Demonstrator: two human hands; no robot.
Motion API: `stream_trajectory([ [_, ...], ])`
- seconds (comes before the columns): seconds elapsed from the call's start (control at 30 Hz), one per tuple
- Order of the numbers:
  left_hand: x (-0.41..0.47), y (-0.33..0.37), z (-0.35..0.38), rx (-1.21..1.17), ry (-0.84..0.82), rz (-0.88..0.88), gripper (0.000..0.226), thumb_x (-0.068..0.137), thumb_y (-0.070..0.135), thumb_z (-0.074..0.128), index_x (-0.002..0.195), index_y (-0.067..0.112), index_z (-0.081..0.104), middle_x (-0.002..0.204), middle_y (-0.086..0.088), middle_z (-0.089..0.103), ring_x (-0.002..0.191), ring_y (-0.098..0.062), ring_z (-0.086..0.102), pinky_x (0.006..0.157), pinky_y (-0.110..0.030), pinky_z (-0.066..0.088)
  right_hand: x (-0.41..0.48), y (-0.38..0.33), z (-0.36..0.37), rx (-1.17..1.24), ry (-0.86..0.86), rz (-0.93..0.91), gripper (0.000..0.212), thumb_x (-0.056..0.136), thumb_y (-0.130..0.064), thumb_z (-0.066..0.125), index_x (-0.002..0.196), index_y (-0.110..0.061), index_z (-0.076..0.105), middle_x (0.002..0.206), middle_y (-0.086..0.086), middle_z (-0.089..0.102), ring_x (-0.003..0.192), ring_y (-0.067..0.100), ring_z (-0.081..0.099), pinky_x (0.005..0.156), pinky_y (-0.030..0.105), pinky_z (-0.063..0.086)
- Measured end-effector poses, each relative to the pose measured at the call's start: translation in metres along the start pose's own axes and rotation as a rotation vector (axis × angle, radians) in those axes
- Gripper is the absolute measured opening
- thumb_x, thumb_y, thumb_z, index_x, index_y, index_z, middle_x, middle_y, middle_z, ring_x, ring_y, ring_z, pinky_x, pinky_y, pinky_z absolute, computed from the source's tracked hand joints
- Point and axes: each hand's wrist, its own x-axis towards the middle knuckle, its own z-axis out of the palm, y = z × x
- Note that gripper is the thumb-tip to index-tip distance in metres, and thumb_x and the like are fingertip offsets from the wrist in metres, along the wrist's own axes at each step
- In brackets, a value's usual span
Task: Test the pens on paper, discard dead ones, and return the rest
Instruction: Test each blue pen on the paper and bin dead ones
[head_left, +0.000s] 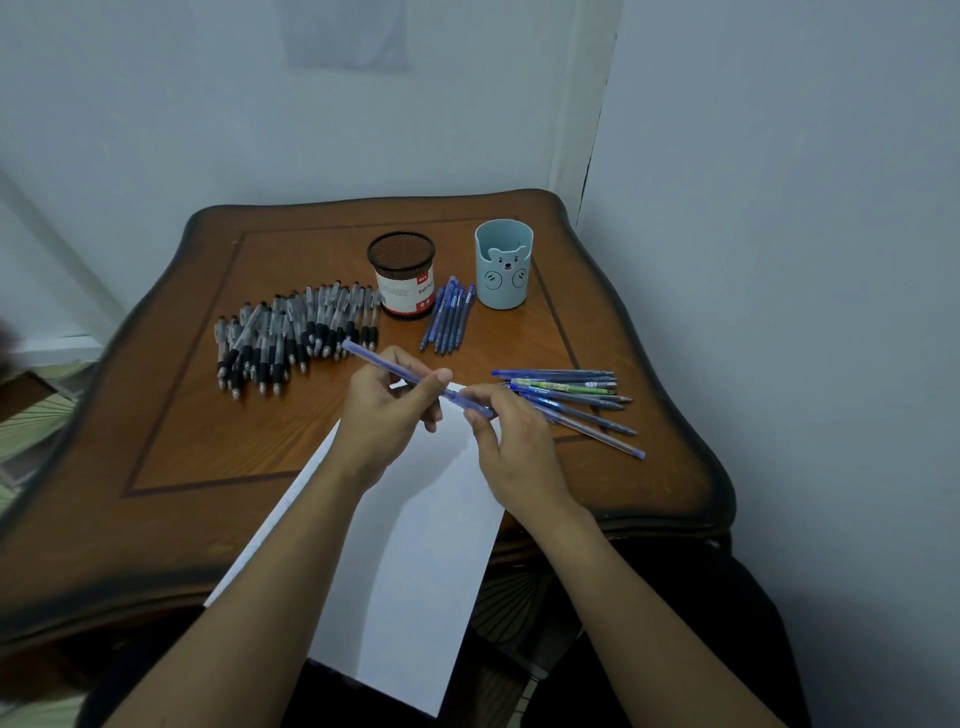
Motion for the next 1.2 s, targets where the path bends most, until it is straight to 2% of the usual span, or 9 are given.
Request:
stream_trajectory([
  [0.1, -0.004, 0.000, 0.002, 0.007, -0.040, -0.001, 0.020, 0.088, 0.022, 0.073, 0.084, 0.006, 0.062, 0.064, -0.004, 0.063, 0.056, -0.015, 0.058, 0.057, -0.026, 0.052, 0.002, -0.002, -0.002, 0.035, -0.008, -0.010, 0.021, 0.102, -0.016, 0.055, 0.120, -0.015, 0.064, 0.116, -0.002, 0.066, 0.103, 0.003, 0.052, 0.080, 0.002, 0.038],
  [0.33, -0.002, -0.006, 0.006, -0.080, -0.038, -0.027, 0.032, 0.089, 0.022, 0.073, 0.093, -0.008, 0.059, 0.063, -0.008, 0.061, 0.057, -0.017, 0.054, 0.055, -0.028, 0.048, 0.011, -0.003, -0.005, 0.082, 0.000, 0.025, 0.019, 0.099, -0.010, 0.060, 0.115, -0.015, 0.069, 0.106, -0.001, 0.069, 0.095, 0.002, 0.055, 0.074, 0.002, 0.043],
  [0.47, 0.004, -0.008, 0.007, -0.008, -0.093, -0.025, 0.022, 0.092, 0.017, 0.070, 0.093, -0.002, 0.061, 0.066, -0.006, 0.063, 0.058, -0.014, 0.057, 0.058, -0.023, 0.051, 0.013, 0.003, -0.003, 0.062, -0.022, 0.040, 0.021, 0.099, -0.013, 0.060, 0.118, -0.015, 0.067, 0.111, 0.000, 0.069, 0.103, 0.008, 0.059, 0.074, 0.003, 0.041],
  [0.57, 0.010, -0.016, 0.003, 0.005, -0.129, -0.083, 0.020, 0.093, 0.017, 0.070, 0.094, -0.001, 0.061, 0.069, -0.007, 0.065, 0.060, -0.014, 0.059, 0.061, -0.023, 0.053, 0.012, 0.006, -0.002, 0.043, -0.066, 0.072, 0.026, 0.099, -0.019, 0.061, 0.125, -0.018, 0.062, 0.122, 0.000, 0.066, 0.112, 0.010, 0.056, 0.080, 0.007, 0.039],
  [0.67, 0.020, -0.024, 0.001, -0.018, -0.009, -0.156, 0.017, 0.095, 0.019, 0.068, 0.091, 0.004, 0.063, 0.074, -0.008, 0.066, 0.067, -0.015, 0.063, 0.066, -0.025, 0.055, 0.009, 0.012, -0.007, -0.102, -0.135, 0.065, 0.039, 0.101, -0.025, 0.057, 0.139, -0.021, 0.051, 0.137, -0.002, 0.055, 0.126, 0.013, 0.047, 0.101, 0.026, 0.040],
  [0.8, 0.040, -0.029, -0.003, -0.233, 0.160, -0.270, 0.030, 0.102, 0.008, 0.041, 0.082, 0.003, 0.062, 0.075, -0.009, 0.066, 0.071, -0.021, 0.064, 0.069, -0.030, 0.057, 0.001, 0.027, -0.019, -0.341, -0.282, -0.102, 0.045, 0.102, -0.030, 0.051, 0.145, -0.019, 0.045, 0.147, -0.001, 0.047, 0.139, 0.015, 0.035, 0.117, 0.031, 0.022],
  [0.9, 0.052, -0.030, -0.005, -0.185, 0.197, -0.207, 0.036, 0.105, 0.011, 0.035, 0.084, 0.006, 0.063, 0.080, -0.010, 0.068, 0.077, -0.023, 0.066, 0.077, -0.035, 0.058, -0.001, 0.037, -0.020, -0.389, -0.352, -0.170, 0.050, 0.101, -0.037, 0.049, 0.147, -0.020, 0.042, 0.150, -0.002, 0.043, 0.141, 0.014, 0.031, 0.118, 0.032, 0.017],
  [1.03, 0.066, -0.029, 0.000, -0.055, 0.249, -0.009, 0.012, 0.103, 0.011, 0.052, 0.095, 0.017, 0.059, 0.091, -0.008, 0.070, 0.084, -0.017, 0.072, 0.083, -0.030, 0.060, 0.000, 0.043, -0.019, -0.428, -0.399, -0.201, 0.054, 0.101, -0.043, 0.047, 0.149, -0.021, 0.040, 0.155, -0.003, 0.038, 0.145, 0.013, 0.027, 0.119, 0.033, 0.016],
  [1.2, 0.089, -0.040, 0.004, 0.231, 0.253, 0.150, 0.017, 0.099, 0.019, 0.060, 0.102, 0.033, 0.070, 0.105, 0.007, 0.070, 0.103, -0.010, 0.065, 0.094, -0.036, 0.055, 0.004, 0.045, -0.018, -0.420, -0.406, -0.193, 0.055, 0.101, -0.045, 0.046, 0.150, -0.022, 0.038, 0.158, -0.004, 0.034, 0.147, 0.011, 0.023, 0.121, 0.033, 0.011],
])
